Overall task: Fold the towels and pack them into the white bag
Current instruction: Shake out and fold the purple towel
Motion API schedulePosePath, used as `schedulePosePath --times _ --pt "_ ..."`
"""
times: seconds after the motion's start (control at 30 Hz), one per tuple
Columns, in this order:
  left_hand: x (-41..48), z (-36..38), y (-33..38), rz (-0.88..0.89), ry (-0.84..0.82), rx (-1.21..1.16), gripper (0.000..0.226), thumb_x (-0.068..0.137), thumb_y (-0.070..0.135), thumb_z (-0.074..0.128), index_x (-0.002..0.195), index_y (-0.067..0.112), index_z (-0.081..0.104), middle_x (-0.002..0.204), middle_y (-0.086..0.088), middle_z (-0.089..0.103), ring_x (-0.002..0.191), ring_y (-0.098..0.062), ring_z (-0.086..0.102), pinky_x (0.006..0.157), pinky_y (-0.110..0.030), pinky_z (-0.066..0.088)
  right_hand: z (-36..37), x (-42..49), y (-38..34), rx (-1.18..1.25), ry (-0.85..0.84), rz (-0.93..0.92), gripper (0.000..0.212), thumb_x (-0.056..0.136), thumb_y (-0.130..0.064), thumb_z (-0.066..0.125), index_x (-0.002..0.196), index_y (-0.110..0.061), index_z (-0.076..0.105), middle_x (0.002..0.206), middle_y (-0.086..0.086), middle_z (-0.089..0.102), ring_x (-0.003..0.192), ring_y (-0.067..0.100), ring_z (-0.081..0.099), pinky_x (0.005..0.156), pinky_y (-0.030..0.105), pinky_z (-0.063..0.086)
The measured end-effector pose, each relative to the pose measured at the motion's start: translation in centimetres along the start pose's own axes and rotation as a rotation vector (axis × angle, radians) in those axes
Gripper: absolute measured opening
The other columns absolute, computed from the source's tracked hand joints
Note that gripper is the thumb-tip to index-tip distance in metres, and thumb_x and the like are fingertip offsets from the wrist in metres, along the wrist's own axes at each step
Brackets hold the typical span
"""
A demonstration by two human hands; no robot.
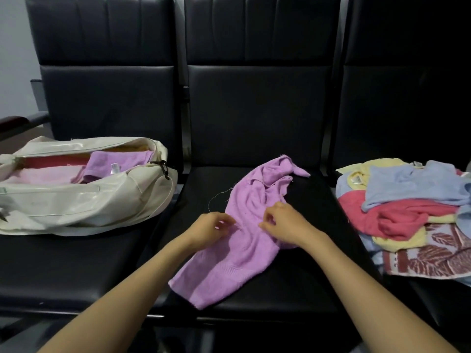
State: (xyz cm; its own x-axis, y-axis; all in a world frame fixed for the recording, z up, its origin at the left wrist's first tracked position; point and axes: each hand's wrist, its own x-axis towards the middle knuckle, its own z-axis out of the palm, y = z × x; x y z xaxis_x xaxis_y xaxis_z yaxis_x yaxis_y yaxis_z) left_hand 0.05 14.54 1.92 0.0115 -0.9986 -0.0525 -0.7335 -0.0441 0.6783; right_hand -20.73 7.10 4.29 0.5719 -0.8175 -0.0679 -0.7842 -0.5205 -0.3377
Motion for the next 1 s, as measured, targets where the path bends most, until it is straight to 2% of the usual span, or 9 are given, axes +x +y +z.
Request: schedulePosePath --times 0.17,0.33,0.4,0.5,0.63,0.73,0.8,0.9,1.0 --pt "0.1 0.3 -1.5 0.111 -0.125 0.421 0.037 0.097 0.033 0.052 0.132 0.022 0.055 0.135 0.004 0.052 0.122 -0.017 0.048 0.105 -0.036 0.038 0.9 -1.9 1.0 -0.134 -0.287 0.027 0.051 0.085 -0.041 0.063 0.130 -0.023 0.046 0.126 0.000 0.040 0.115 0.023 0.046 0.081 0.031 0.038" --pt "-0.3 0.5 -0.4 0.073 -0.027 0.520 0.042 0.091 0.055 0.051 0.123 0.028 0.057 0.102 0.011 0.058 0.105 -0.014 0.052 0.094 -0.035 0.033 0.5 -2.2 3.5 -0.251 0.014 0.103 0.034 0.091 -0.011 0.043 0.123 -0.022 0.049 0.130 0.007 0.043 0.121 0.030 0.044 0.089 0.034 0.038" --pt "-0.7 0.6 -0.5 0.089 -0.036 0.489 0.036 0.090 0.052 0.055 0.116 0.027 0.061 0.095 0.012 0.054 0.096 -0.011 0.052 0.091 -0.032 0.036 0.3 -2.2 4.3 -0.312 0.167 0.178 0.039 0.094 -0.011 0.040 0.132 -0.020 0.045 0.134 0.009 0.042 0.124 0.031 0.041 0.096 0.037 0.037" --pt "-0.8 0.6 -1.6 0.120 -0.016 0.390 0.026 0.094 0.026 0.056 0.120 0.023 0.061 0.117 0.005 0.050 0.114 -0.012 0.048 0.101 -0.027 0.039 -0.1 -1.9 4.6 -0.145 0.264 0.201 0.037 0.095 -0.012 0.044 0.132 -0.015 0.046 0.133 0.010 0.045 0.120 0.029 0.044 0.092 0.036 0.041" --pt "-0.4 1.4 -1.2 0.223 -0.032 0.295 0.044 0.094 0.004 0.049 0.135 0.018 0.051 0.139 0.004 0.047 0.128 -0.010 0.044 0.106 -0.016 0.032 -0.1 -3.1 2.5 0.031 0.080 -0.030 0.015 0.090 -0.035 0.059 0.097 -0.022 0.059 0.101 -0.005 0.053 0.094 0.016 0.055 0.082 0.031 0.045" --pt "0.4 2.7 0.1 0.179 -0.061 0.205 0.053 0.095 0.001 0.043 0.145 0.016 0.038 0.145 0.000 0.044 0.129 -0.013 0.045 0.100 -0.011 0.030 0.4 -4.2 0.8 0.019 -0.097 -0.086 0.039 0.079 -0.060 0.065 0.089 -0.023 0.054 0.091 -0.010 0.051 0.082 0.010 0.051 0.077 0.030 0.046" --pt "1.1 3.3 0.6 0.122 -0.105 0.153 0.053 0.098 0.009 0.043 0.149 0.019 0.031 0.148 0.000 0.041 0.133 -0.015 0.042 0.105 -0.018 0.030 1.2 -4.7 0.0 -0.011 -0.163 -0.069 0.049 0.076 -0.066 0.062 0.095 -0.022 0.054 0.094 -0.009 0.051 0.086 0.013 0.050 0.078 0.033 0.046" --pt "1.8 3.7 0.4 0.105 -0.143 0.409 0.045 0.103 0.034 0.036 0.146 0.023 0.035 0.149 0.007 0.037 0.139 -0.012 0.032 0.115 -0.038 0.020 2.3 -4.7 -0.5 -0.144 -0.165 -0.078 0.053 0.084 -0.059 0.056 0.116 -0.018 0.051 0.111 -0.002 0.047 0.107 0.019 0.042 0.080 0.033 0.036" --pt "2.1 3.3 0.3 -0.009 -0.079 0.520 0.045 0.101 0.050 0.026 0.130 0.024 0.048 0.142 0.008 0.043 0.136 -0.011 0.035 0.115 -0.048 0.013 2.3 -4.5 -0.6 -0.010 -0.112 -0.139 0.020 0.091 -0.040 0.057 0.097 -0.021 0.052 0.104 -0.002 0.047 0.101 0.018 0.044 0.079 0.028 0.033"
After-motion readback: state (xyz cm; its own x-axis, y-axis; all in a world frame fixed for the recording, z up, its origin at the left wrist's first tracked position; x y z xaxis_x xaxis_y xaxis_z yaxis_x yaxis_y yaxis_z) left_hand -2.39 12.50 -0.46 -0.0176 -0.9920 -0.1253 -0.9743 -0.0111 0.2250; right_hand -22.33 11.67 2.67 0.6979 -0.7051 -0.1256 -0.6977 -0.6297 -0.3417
